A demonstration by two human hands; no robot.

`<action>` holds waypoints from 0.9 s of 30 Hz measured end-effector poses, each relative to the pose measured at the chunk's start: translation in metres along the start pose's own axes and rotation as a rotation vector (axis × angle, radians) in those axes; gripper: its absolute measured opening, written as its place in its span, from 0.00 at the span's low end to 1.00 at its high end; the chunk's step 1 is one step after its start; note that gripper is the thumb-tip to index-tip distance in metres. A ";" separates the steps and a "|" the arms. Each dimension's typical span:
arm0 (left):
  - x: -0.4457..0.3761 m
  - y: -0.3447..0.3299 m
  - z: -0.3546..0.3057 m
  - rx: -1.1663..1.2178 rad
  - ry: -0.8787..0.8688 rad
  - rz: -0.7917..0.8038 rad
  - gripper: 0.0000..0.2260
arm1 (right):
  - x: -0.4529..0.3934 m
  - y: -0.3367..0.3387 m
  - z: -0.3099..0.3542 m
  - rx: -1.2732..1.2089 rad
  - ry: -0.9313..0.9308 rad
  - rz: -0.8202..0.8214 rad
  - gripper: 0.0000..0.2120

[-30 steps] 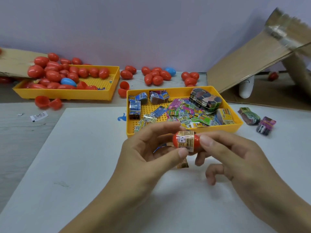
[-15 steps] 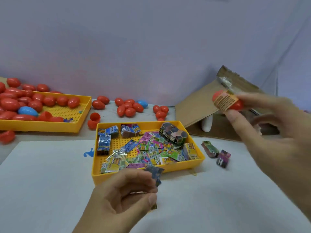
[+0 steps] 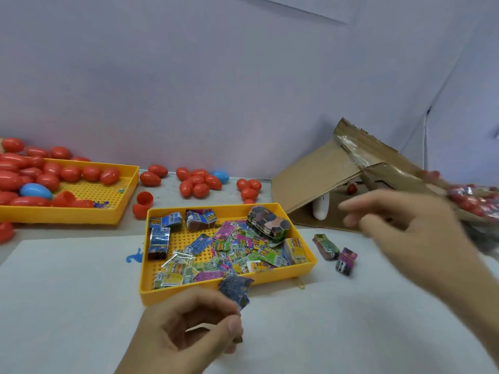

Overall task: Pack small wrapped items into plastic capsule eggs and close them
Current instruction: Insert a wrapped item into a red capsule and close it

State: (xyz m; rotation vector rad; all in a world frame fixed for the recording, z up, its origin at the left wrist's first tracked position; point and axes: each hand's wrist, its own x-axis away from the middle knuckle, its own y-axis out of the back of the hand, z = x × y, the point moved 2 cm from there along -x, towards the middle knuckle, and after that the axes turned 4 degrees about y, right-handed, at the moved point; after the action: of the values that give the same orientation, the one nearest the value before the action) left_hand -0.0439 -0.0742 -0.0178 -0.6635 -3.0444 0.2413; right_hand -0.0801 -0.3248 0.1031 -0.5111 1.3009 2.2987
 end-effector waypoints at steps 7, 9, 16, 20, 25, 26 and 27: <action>0.007 0.006 -0.008 -0.029 -0.158 -0.160 0.11 | 0.041 -0.110 0.022 -0.204 0.073 0.310 0.15; 0.007 0.009 -0.006 -0.045 -0.202 -0.224 0.12 | 0.045 -0.124 0.021 -0.164 0.118 0.333 0.17; 0.008 0.011 -0.002 -0.109 -0.240 -0.285 0.11 | 0.047 -0.125 0.012 -0.360 0.129 0.064 0.04; 0.008 0.009 -0.004 -0.119 -0.236 -0.305 0.10 | 0.049 -0.122 0.014 -0.596 0.044 0.072 0.04; 0.009 0.013 -0.010 -0.309 -0.360 -0.351 0.06 | 0.054 -0.124 0.013 -0.435 0.139 0.125 0.10; 0.009 0.019 -0.015 -0.360 -0.414 -0.387 0.05 | 0.054 -0.125 0.013 -0.409 0.154 0.129 0.10; 0.007 0.027 -0.022 -0.396 -0.463 -0.449 0.04 | 0.055 -0.126 0.013 -0.404 0.167 0.125 0.10</action>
State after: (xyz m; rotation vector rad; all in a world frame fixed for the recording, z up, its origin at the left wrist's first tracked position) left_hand -0.0379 -0.0444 -0.0001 0.1202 -3.6075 -0.2617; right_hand -0.0584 -0.2448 -0.0075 -0.7870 0.9579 2.6887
